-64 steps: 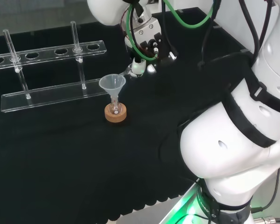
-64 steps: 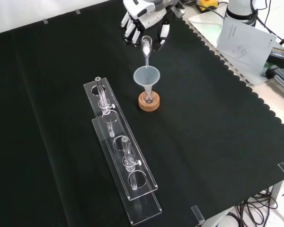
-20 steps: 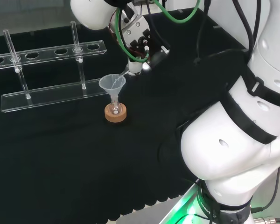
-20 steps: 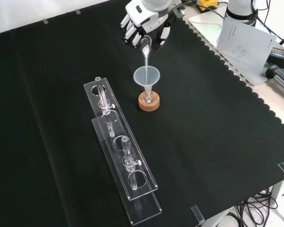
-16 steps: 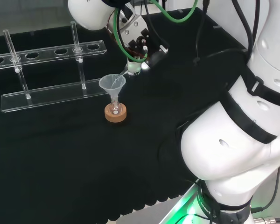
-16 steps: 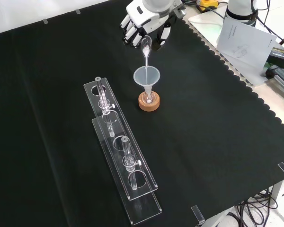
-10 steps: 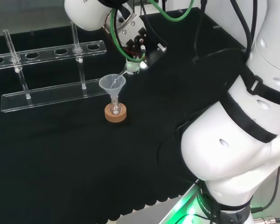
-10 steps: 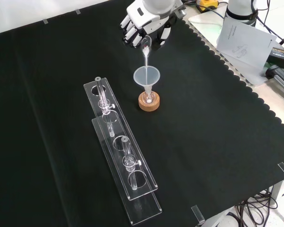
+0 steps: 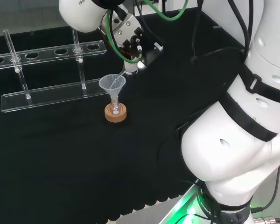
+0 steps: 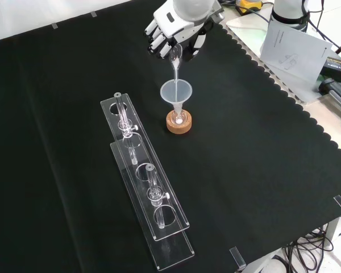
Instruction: Pour all the NaCl from the weighing funnel into the round-bottom flask.
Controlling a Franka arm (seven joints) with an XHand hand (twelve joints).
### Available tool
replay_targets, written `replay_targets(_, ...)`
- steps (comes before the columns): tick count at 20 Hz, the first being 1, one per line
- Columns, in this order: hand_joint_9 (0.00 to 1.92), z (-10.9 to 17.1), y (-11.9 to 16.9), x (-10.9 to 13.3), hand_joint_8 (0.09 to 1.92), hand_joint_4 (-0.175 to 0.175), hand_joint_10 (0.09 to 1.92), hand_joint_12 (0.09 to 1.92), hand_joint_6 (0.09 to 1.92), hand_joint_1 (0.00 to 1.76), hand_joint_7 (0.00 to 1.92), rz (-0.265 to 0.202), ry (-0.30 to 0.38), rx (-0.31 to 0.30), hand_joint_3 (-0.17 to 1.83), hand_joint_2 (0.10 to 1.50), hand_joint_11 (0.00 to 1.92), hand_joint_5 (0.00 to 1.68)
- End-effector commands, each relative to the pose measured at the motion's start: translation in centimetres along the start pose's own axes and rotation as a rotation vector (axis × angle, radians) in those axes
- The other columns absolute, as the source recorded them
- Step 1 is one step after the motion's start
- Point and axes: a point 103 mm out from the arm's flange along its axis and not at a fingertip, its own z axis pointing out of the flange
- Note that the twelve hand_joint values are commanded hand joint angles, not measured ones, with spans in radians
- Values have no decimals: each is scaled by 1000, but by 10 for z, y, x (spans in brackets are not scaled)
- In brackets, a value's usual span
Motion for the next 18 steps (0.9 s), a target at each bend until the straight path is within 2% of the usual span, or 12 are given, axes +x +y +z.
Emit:
replay_targets(1, 984, -3, -1, 1, 643, 175, 339, 1095, 742, 1102, 641, 0, -23, 1, 600, 704, 740, 1221)
replay_targets(18, 985, -12, -2, 6, 642, 175, 336, 1093, 742, 1102, 638, -3, -85, -1, 599, 705, 743, 1221)
